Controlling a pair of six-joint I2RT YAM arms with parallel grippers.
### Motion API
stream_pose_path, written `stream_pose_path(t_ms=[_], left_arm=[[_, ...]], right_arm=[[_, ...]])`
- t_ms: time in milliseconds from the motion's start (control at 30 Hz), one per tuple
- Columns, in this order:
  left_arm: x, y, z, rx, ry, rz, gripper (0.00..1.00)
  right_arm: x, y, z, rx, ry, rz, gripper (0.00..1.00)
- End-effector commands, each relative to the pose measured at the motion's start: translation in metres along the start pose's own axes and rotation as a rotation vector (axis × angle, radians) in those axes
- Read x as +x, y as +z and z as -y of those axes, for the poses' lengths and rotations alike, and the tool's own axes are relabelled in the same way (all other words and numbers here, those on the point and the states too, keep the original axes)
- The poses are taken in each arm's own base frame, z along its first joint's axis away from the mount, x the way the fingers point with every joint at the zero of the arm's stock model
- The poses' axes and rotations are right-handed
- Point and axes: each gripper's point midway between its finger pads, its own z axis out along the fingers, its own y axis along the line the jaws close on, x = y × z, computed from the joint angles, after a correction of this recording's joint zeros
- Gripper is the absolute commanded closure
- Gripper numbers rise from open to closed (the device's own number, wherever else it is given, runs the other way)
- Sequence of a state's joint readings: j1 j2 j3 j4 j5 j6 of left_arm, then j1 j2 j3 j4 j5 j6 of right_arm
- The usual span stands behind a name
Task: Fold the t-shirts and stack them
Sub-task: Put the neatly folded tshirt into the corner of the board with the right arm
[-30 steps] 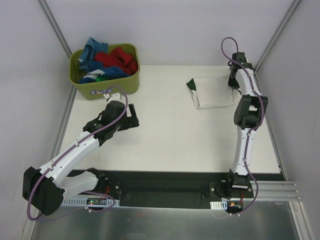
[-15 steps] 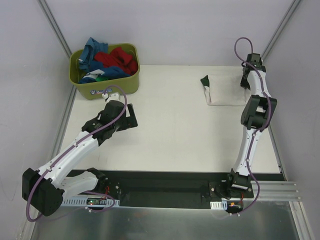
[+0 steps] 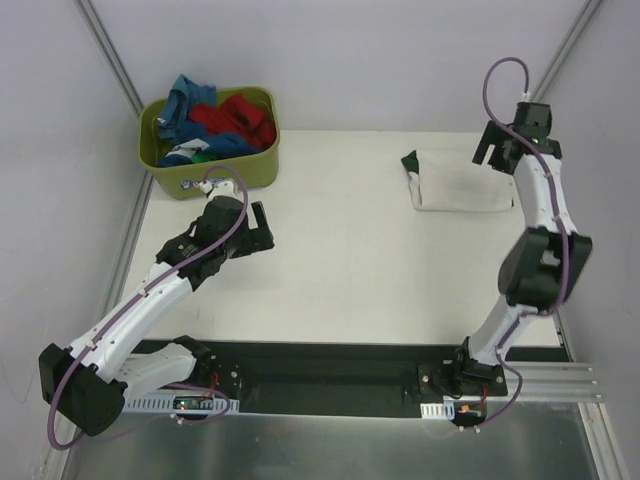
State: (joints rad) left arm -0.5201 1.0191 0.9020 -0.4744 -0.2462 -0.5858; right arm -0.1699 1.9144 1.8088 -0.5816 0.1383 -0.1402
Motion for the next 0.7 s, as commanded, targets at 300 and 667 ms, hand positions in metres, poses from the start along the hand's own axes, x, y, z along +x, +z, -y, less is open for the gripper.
stream_pose_path(t_ms=[300, 667], left_arm=[[0.004, 0.012, -0.011, 0.011, -0.037, 0.032, 0.01], [0.017, 0.017, -0.027, 0.034, -0.026, 0.125, 0.01]], right_arm=[[0.143, -0.144, -0.013, -0.301, 0.261, 0.281, 0.03], [0.214, -0.159, 0.001, -0.293, 0.252, 0.290, 0.03]])
